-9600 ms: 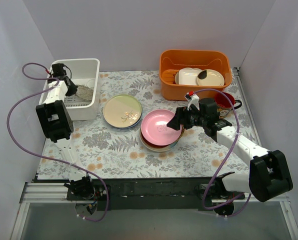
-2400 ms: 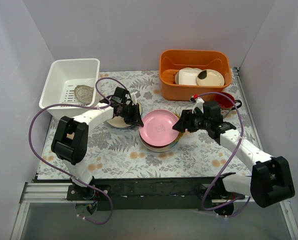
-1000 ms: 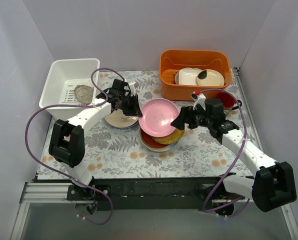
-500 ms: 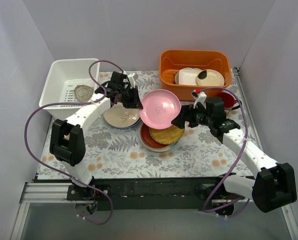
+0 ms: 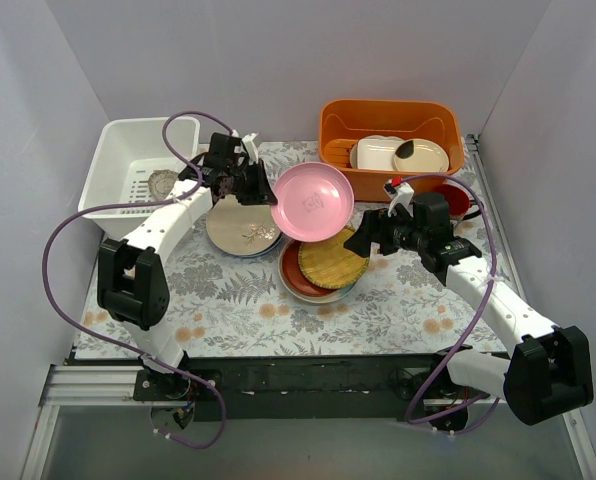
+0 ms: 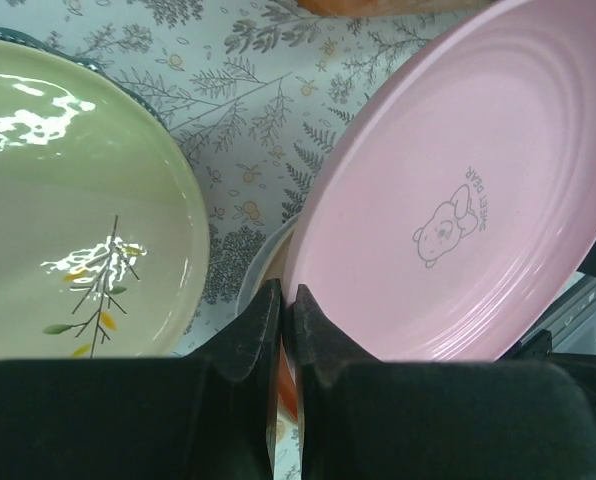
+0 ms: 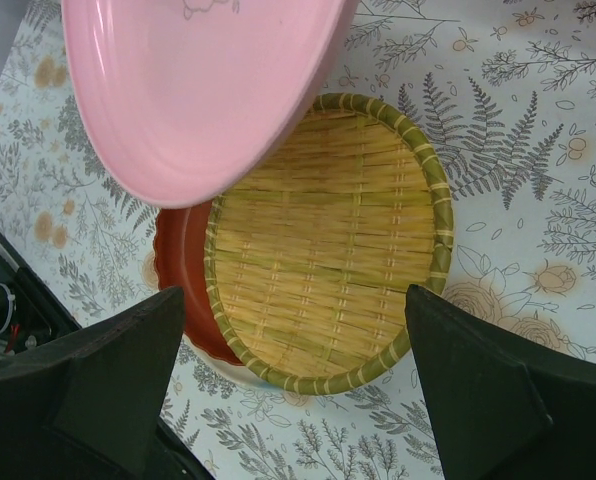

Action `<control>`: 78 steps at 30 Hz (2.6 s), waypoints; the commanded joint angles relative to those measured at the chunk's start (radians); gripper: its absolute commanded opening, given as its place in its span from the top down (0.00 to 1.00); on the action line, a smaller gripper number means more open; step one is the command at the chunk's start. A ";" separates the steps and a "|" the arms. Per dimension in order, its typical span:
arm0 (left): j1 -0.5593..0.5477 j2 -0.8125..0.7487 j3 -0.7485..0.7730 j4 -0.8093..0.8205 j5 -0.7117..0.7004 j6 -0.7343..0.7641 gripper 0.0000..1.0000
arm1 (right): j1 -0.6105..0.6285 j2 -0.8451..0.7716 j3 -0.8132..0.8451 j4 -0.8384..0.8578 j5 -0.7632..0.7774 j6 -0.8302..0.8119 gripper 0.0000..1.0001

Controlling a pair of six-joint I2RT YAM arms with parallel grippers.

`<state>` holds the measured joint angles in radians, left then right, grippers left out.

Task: Place the plates into the plastic bin on the countertop
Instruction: Place the plate in the plastic bin.

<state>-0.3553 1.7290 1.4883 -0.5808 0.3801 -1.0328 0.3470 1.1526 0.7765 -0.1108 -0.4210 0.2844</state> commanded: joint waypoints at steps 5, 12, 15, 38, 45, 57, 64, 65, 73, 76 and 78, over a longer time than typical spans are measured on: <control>0.105 -0.068 0.058 0.015 0.022 -0.038 1.00 | -0.009 0.004 0.050 0.007 0.001 -0.021 0.02; 0.174 -0.100 0.059 0.035 0.026 -0.064 1.00 | -0.013 0.006 0.047 0.000 -0.001 -0.024 0.02; 0.182 -0.103 0.063 0.035 0.029 -0.064 1.00 | -0.014 0.004 0.047 0.002 0.001 -0.024 0.02; 0.325 -0.126 0.049 0.038 0.013 -0.073 1.00 | -0.019 0.004 0.014 0.005 -0.005 -0.025 0.02; 0.400 -0.126 0.050 0.050 0.037 -0.099 1.00 | -0.020 0.013 0.010 0.013 -0.009 -0.022 0.02; 0.496 -0.149 0.013 0.068 0.023 -0.128 1.00 | -0.020 0.021 0.003 0.017 -0.016 -0.019 0.02; 0.578 -0.166 -0.013 0.107 0.080 -0.154 1.00 | -0.022 0.027 -0.003 0.019 -0.018 -0.019 0.02; 0.584 -0.163 -0.011 0.108 0.082 -0.156 1.00 | -0.022 0.029 -0.003 0.019 -0.018 -0.017 0.02; 0.650 -0.160 -0.029 0.124 0.072 -0.179 1.00 | -0.022 0.036 -0.006 0.022 -0.024 -0.016 0.02; 0.659 -0.164 -0.028 0.124 0.030 -0.182 1.00 | -0.022 0.038 -0.009 0.022 -0.024 -0.014 0.02; 0.667 -0.169 -0.029 0.128 0.008 -0.185 1.00 | -0.022 0.036 -0.011 0.022 -0.024 -0.016 0.02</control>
<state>0.2943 1.6325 1.4586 -0.4908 0.4206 -1.1980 0.3275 1.1858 0.7731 -0.1238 -0.4294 0.2749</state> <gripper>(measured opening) 0.048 0.982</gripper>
